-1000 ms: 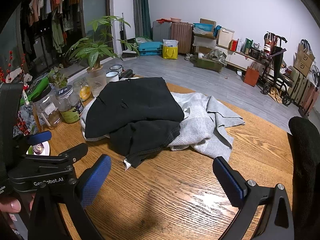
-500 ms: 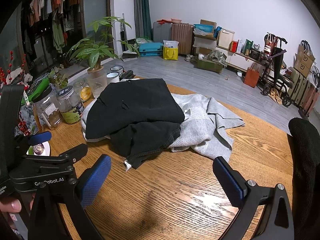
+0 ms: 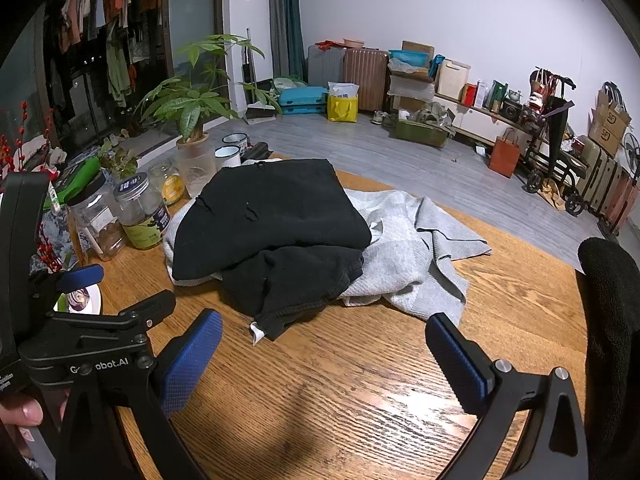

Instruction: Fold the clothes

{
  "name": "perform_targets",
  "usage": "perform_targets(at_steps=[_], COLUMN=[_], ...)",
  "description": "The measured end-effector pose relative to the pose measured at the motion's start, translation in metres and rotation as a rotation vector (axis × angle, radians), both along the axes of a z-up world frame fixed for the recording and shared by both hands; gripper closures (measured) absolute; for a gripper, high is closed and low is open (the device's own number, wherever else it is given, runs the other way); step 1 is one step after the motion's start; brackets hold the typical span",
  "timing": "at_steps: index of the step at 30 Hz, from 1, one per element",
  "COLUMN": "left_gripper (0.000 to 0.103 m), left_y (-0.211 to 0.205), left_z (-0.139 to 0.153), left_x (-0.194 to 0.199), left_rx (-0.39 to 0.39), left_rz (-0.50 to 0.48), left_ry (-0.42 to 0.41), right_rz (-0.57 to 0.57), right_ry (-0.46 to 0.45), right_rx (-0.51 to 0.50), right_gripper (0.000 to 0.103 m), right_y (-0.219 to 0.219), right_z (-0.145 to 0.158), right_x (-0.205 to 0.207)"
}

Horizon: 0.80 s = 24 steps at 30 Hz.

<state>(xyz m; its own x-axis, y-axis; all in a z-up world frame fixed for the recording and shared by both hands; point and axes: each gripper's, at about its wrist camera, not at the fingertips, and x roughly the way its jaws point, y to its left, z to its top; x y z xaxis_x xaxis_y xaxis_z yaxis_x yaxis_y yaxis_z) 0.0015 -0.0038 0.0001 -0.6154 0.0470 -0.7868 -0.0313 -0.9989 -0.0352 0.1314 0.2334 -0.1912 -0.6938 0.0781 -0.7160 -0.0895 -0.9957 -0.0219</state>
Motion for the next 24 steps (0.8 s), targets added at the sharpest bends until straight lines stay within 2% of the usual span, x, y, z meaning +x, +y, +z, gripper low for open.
perform_targets(at_steps=[5, 11, 14, 22, 24], left_gripper=[0.0, 0.0, 0.0, 0.0, 0.0], left_y=[-0.006, -0.025, -0.034, -0.039, -0.039], left_z=[0.002, 0.0, 0.0, -0.013, -0.016], left_x=[0.004, -0.001, -0.002, -0.008, -0.009], left_rx=[0.052, 0.122, 0.13, 0.116, 0.11], left_rz=[-0.035, -0.012, -0.001, -0.026, -0.032], left_ry=[-0.02, -0.057, -0.051, -0.071, -0.076], right_rz=[0.022, -0.003, -0.006, -0.02, -0.025], right_ry=[-0.033, -0.042, -0.051, -0.111, -0.126], right_rx=[-0.039, -0.056, -0.089, -0.097, -0.102], right_gripper=[0.0, 0.0, 0.0, 0.0, 0.003], right_y=[0.01, 0.021, 0.026, 0.027, 0.029], right_z=[-0.003, -0.008, -0.014, -0.045, -0.054], right_x=[-0.008, -0.026, -0.038, -0.066, -0.072])
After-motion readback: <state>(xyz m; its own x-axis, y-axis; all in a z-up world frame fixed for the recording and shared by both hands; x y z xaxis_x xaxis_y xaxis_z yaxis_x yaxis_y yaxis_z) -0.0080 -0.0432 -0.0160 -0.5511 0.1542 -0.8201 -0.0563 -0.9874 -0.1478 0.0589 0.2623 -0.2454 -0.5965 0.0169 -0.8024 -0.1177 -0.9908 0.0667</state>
